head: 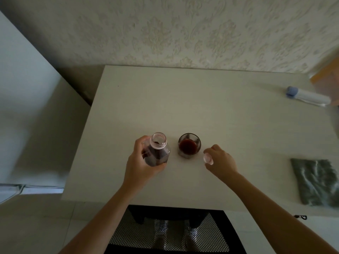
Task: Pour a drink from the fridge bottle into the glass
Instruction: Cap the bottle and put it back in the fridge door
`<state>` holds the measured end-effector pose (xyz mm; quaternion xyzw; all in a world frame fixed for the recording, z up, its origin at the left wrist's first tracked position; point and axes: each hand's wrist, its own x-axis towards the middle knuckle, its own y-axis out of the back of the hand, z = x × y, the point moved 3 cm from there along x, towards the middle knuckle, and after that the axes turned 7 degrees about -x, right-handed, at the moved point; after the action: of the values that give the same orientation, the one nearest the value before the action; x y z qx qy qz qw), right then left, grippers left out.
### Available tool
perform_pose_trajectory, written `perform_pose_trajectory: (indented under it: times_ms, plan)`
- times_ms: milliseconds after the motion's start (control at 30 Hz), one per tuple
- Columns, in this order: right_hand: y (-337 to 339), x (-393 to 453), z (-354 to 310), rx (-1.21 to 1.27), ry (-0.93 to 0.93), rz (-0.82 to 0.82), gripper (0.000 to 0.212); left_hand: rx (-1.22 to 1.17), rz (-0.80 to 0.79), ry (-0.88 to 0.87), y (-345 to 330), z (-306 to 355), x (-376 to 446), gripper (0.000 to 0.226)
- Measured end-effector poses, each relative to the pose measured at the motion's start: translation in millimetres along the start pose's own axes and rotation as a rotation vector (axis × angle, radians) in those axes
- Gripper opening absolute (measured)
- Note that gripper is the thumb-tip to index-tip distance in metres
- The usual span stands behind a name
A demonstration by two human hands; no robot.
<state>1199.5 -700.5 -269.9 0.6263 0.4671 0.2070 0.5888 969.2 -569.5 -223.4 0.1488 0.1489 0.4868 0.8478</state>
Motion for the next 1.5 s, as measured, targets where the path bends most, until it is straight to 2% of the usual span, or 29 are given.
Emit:
perform_pose_trajectory:
  times_ms: [167, 367, 500, 600, 667, 800, 1033, 1233, 1367, 1433, 1500]
  plan:
    - [42.0, -1.1, -2.5, 0.204, -0.023, 0.196, 0.035, 0.023, -0.022, -0.021, 1.6, 12.8, -2.3, 0.085]
    - [122.7, -17.7, -53.1, 0.590, 0.117, 0.394, 0.030, 0.068, -0.090, -0.097, 1.8, 40.8, -1.9, 0.084]
    - [169.8, -35.1, -84.8, 0.863, 0.220, 0.381, 0.024, 0.105, -0.092, -0.196, 2.2, 70.0, -1.6, 0.090]
    - [195.6, -45.3, -98.4, 0.937, 0.329, 0.331, 0.017, 0.108, -0.077, -0.265, 4.8, 93.3, -3.0, 0.090]
    - [209.3, -51.9, -102.7, 0.919, 0.387, 0.324, 0.015, 0.087, -0.074, -0.283, 8.2, 107.5, -4.1, 0.089]
    - [231.2, -63.7, -105.4, 0.779, 0.489, 0.336, 0.028, 0.071, -0.076, -0.315, 17.4, 132.6, -5.3, 0.091]
    - [261.0, -72.8, -110.5, 0.534, 0.695, 0.342, 0.024, 0.056, -0.131, -0.321, 30.0, 157.0, -12.4, 0.089]
    - [291.3, -66.9, -107.3, 0.376, 0.850, 0.127, 0.026, 0.029, -0.299, -0.307, 35.0, 170.5, -11.0, 0.088]
    - [302.2, -64.8, -106.1, 0.303, 0.831, -0.027, 0.023, 0.019, -0.395, -0.316, 35.8, 178.0, -11.3, 0.085]
    - [304.2, -65.2, -106.2, 0.282, 0.818, -0.049, 0.021, 0.010, -0.384, -0.310, 34.4, 178.7, -11.3, 0.085]
    - [304.1, -66.4, -107.2, 0.274, 0.819, 0.014, 0.022, 0.010, -0.348, -0.298, 33.8, 177.3, -10.9, 0.086]
